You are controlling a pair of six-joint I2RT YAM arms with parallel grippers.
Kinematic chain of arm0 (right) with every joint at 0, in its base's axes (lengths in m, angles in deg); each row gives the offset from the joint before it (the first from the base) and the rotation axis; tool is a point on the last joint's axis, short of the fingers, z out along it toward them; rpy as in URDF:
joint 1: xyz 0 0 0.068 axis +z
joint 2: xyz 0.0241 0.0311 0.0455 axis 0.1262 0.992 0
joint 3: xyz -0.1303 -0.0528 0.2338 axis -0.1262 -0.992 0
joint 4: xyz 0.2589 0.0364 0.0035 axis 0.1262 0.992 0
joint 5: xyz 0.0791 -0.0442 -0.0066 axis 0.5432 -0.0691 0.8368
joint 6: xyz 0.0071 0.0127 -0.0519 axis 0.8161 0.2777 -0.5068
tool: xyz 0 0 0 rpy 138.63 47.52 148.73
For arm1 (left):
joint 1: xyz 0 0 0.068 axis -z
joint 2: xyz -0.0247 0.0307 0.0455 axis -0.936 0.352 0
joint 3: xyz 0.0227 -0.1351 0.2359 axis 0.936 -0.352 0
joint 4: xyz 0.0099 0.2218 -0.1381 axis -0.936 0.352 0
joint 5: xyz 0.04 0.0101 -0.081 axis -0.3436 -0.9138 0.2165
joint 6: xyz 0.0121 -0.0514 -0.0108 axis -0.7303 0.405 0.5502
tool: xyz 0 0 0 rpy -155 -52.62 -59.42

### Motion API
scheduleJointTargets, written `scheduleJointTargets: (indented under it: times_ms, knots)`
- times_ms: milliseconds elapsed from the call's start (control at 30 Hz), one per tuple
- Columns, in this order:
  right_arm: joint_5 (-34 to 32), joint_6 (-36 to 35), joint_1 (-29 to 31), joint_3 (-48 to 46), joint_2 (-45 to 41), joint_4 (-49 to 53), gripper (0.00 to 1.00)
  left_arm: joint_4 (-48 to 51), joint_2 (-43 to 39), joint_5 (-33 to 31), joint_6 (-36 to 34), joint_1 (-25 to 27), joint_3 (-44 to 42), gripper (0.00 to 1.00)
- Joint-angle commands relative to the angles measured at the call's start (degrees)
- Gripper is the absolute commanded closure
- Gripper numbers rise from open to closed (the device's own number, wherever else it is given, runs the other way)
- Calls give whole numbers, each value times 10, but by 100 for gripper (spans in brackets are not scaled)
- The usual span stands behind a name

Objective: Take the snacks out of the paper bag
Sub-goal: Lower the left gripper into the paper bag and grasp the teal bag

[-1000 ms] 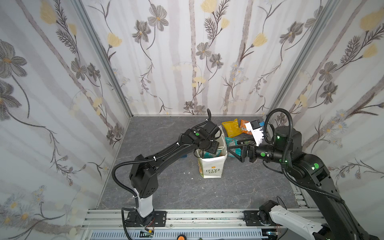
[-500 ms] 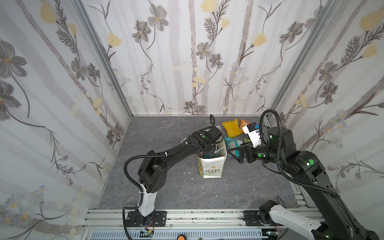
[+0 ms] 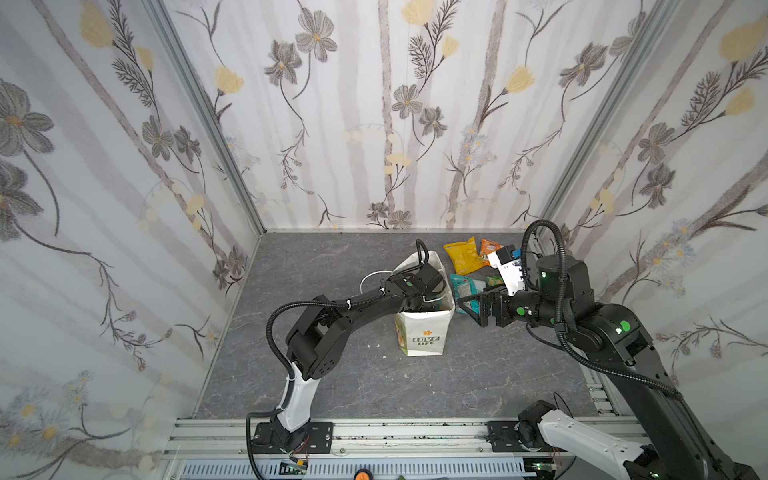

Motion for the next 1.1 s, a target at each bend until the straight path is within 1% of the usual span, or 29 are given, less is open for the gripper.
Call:
scheduleJointTargets:
  times_ms: [0,67,233,267,333,467,667,1067]
  knots:
    - [-1,0,0,-2,-1,-10,1,19,16,-2,9,-2,-11,19]
    - [-2,1,0,-2,0,-12,1,20,21,3,10,-2,-10,26]
    - [-5,6,0,-7,0,-20,1,25,11,5,13,-2,-9,53]
    - [-6,7,0,-10,-1,-24,1,27,9,5,12,-2,-8,57]
    - [-9,12,0,-17,1,-31,1,32,2,7,11,-3,-5,67]
    - [-8,21,0,-31,3,-47,1,37,-11,10,10,-2,-1,82]
    - [-10,30,0,-52,7,-66,1,49,-29,17,9,-2,11,100]
    - [-14,34,-1,-71,18,-81,1,79,-70,15,2,-1,33,100]
